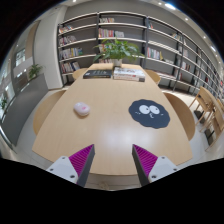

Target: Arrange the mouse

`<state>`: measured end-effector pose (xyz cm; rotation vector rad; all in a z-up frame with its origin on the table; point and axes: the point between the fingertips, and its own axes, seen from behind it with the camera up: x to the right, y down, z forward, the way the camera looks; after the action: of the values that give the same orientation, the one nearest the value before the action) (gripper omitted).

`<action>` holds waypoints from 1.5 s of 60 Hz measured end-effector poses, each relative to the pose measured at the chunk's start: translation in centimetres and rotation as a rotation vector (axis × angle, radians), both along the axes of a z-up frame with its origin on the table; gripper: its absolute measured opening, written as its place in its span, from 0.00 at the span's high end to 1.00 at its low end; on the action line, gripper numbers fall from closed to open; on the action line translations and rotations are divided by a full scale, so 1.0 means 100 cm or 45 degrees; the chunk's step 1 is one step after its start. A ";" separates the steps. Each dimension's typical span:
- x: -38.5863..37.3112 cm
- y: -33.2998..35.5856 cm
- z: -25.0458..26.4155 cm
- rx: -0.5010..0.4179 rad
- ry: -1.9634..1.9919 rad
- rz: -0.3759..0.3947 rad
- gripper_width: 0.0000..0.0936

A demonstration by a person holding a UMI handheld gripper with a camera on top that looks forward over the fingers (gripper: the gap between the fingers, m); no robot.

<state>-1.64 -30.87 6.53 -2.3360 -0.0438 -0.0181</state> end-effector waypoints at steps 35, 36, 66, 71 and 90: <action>-0.132 0.174 -0.081 -0.115 0.025 0.054 0.18; -0.132 0.180 -0.081 -0.114 0.022 0.051 0.18; -0.121 0.253 -0.082 -0.144 0.033 -0.092 0.46; -0.122 0.254 -0.083 -0.142 0.049 -0.082 0.52; -0.123 0.254 -0.063 -0.183 0.043 0.040 0.65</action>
<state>-13.97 -5.47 0.24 -2.4781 -0.0666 0.0410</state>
